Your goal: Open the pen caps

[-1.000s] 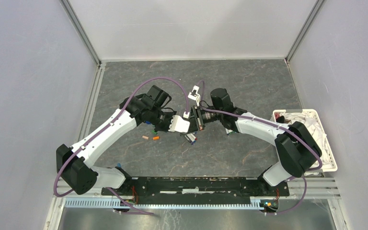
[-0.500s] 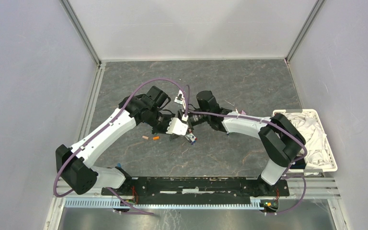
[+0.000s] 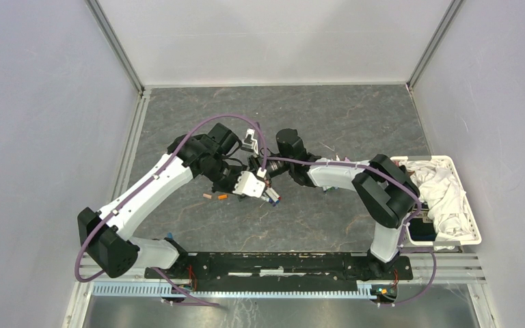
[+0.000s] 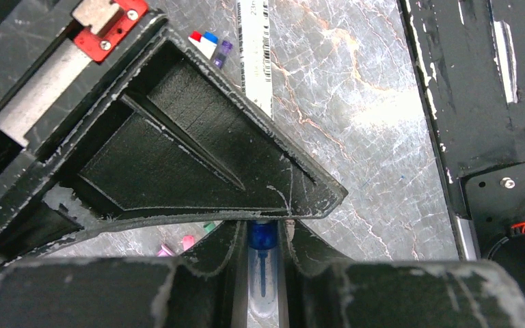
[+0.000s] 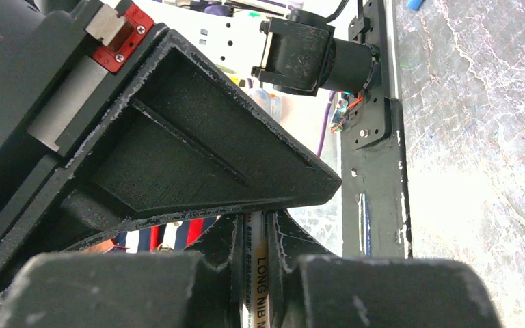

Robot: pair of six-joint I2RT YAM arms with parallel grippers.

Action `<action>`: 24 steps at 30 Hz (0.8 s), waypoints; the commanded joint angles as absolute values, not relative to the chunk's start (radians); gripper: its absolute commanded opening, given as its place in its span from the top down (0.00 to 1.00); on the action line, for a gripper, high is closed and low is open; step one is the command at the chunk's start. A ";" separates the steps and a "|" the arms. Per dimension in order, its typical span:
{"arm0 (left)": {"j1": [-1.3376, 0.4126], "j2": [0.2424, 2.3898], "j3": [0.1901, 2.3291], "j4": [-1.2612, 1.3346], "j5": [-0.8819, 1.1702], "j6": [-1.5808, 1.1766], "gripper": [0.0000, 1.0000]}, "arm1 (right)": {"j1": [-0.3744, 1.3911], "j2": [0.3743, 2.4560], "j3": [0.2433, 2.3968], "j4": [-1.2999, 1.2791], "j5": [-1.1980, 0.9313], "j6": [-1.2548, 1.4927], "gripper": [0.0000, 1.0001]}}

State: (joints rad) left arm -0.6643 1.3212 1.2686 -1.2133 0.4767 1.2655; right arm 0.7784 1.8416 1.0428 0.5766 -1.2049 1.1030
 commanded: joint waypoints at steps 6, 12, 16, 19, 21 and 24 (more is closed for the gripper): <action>-0.690 1.316 1.307 -1.195 0.494 1.304 0.98 | 0.773 1.884 1.179 0.242 -1.062 0.836 1.00; -0.055 1.398 1.420 -1.360 0.369 1.753 0.98 | 0.632 1.448 0.554 0.153 -0.989 0.694 1.00; -0.299 1.334 1.358 -1.292 0.357 1.614 0.98 | 0.649 1.487 0.676 -0.052 -1.000 0.525 1.00; -0.386 1.323 1.331 -1.273 0.333 1.574 0.98 | 0.646 1.479 0.699 -0.008 -1.019 0.561 1.00; -0.439 1.329 1.355 -1.296 0.365 1.526 0.98 | 0.647 1.491 0.754 -0.010 -1.031 0.561 1.00; -0.532 1.309 1.343 -1.275 0.401 1.440 0.96 | 0.653 1.525 0.834 -0.028 -1.058 0.555 1.00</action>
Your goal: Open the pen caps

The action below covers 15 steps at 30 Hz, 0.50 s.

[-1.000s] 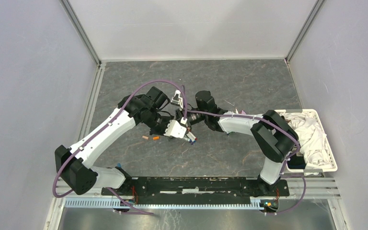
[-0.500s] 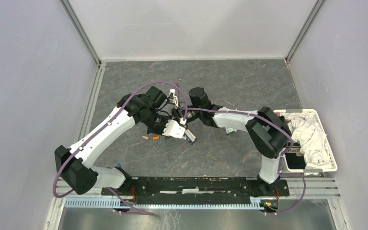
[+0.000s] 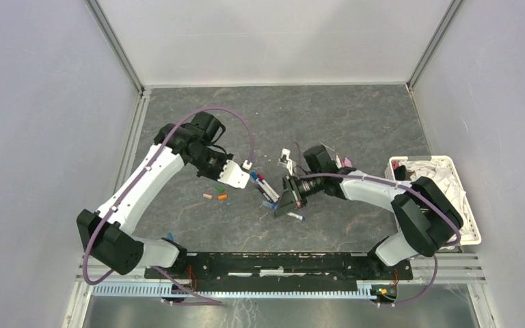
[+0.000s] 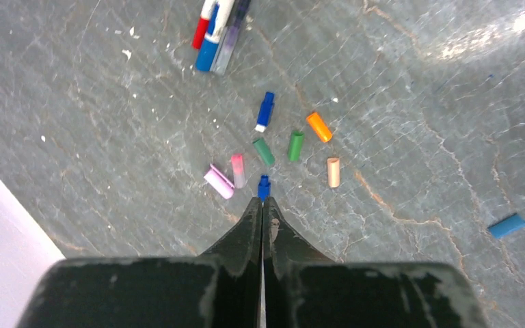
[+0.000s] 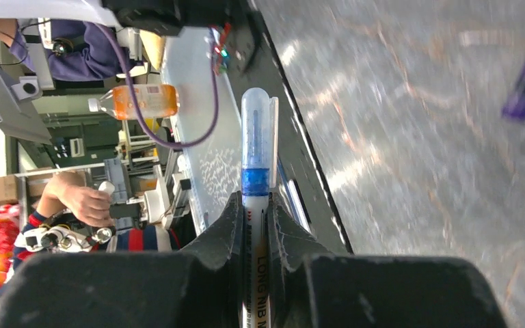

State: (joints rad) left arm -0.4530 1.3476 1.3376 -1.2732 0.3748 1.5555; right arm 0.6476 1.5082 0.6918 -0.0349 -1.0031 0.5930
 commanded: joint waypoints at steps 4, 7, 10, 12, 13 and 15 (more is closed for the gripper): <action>-0.598 1.283 1.311 -1.216 0.472 1.301 0.48 | 0.685 1.559 0.889 0.111 -1.099 0.652 1.00; -0.602 1.279 1.302 -1.186 0.523 1.259 0.27 | 0.714 1.583 0.897 0.271 -1.119 0.764 1.00; -0.613 1.283 1.297 -1.181 0.552 1.253 0.17 | 0.739 1.612 0.902 0.409 -1.128 0.867 1.00; -0.618 1.279 1.281 -1.166 0.559 1.253 0.17 | 0.754 1.631 0.906 0.497 -1.136 0.930 1.00; -0.622 1.279 1.276 -1.161 0.563 1.253 0.18 | 0.758 1.642 0.914 0.527 -1.139 0.953 1.00; -0.629 1.283 1.272 -1.160 0.579 1.255 0.21 | 0.769 1.663 0.934 0.564 -1.141 0.988 1.00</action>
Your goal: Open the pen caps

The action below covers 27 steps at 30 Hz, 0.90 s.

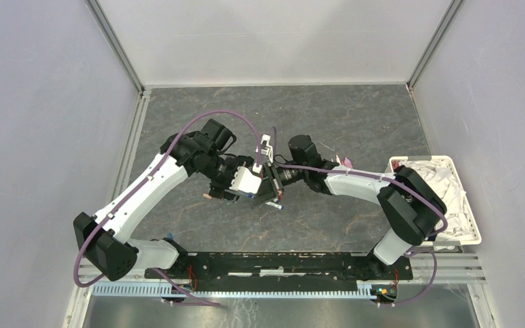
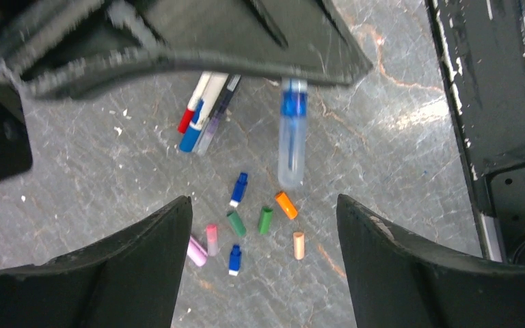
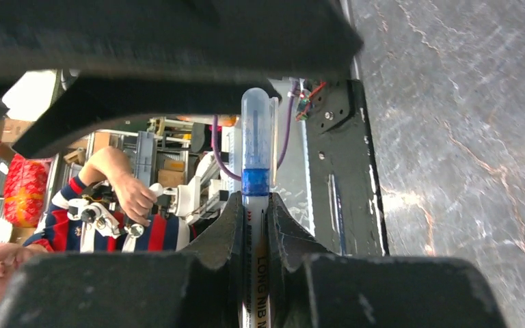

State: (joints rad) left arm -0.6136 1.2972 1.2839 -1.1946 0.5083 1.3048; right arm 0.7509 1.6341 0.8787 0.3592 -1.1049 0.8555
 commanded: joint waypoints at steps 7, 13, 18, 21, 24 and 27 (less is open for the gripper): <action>-0.658 1.292 1.261 -1.164 0.591 1.277 0.33 | 0.784 1.742 0.994 0.687 -1.155 1.095 1.00; -0.667 1.292 1.259 -1.180 0.574 1.319 0.64 | 0.788 1.803 0.995 0.936 -1.176 1.271 1.00; -0.668 1.287 1.253 -1.195 0.521 1.362 0.78 | 0.788 1.813 0.980 0.950 -1.195 1.277 1.00; -0.667 1.287 1.255 -1.198 0.516 1.375 0.91 | 0.790 1.817 0.985 0.942 -1.195 1.273 1.00; -0.674 1.297 1.275 -1.202 0.535 1.367 0.98 | 0.794 1.835 1.010 0.933 -1.196 1.273 0.96; -0.686 1.299 1.290 -1.216 0.540 1.368 0.98 | 0.801 1.860 1.043 0.885 -1.201 1.247 0.79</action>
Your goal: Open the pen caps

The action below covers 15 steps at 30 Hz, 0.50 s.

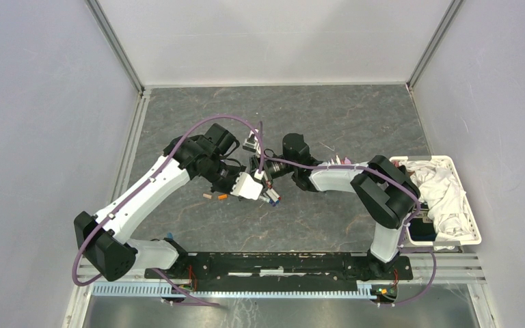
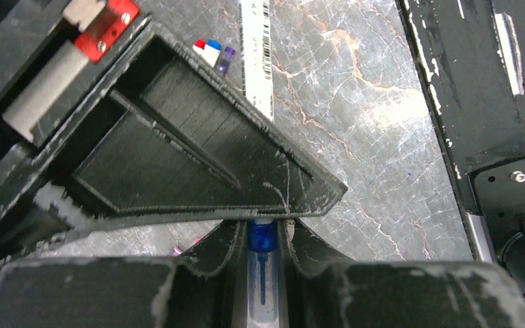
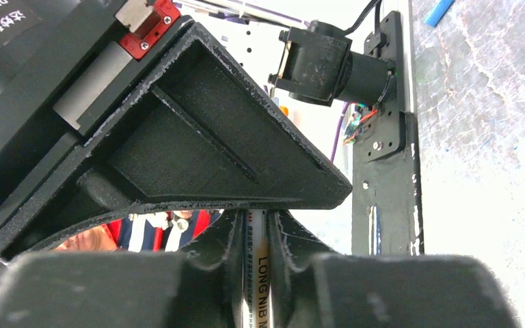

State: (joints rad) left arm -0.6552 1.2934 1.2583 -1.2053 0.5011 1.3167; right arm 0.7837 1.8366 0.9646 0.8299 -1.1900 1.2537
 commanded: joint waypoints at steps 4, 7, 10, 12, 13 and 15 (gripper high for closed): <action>-0.701 1.299 1.298 -1.229 0.551 1.365 0.98 | 0.805 1.901 1.094 0.856 -1.197 1.240 0.62; -0.715 1.299 1.306 -1.234 0.555 1.356 0.98 | 0.810 1.926 1.132 0.854 -1.185 1.249 0.60; -0.721 1.304 1.316 -1.231 0.557 1.346 0.98 | 0.810 1.940 1.162 0.839 -1.164 1.254 0.71; -0.721 1.310 1.326 -1.219 0.562 1.326 0.98 | 0.812 1.947 1.174 0.838 -1.152 1.262 0.80; -0.721 1.310 1.330 -1.214 0.569 1.320 0.98 | 0.814 1.952 1.179 0.838 -1.145 1.266 0.86; -0.721 1.317 1.340 -1.202 0.584 1.302 0.98 | 0.816 1.956 1.192 0.831 -1.118 1.269 1.00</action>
State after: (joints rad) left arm -0.6739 1.2972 1.2869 -1.2819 0.4191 1.3262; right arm 0.8032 1.9408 1.1049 0.7967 -1.2945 1.2507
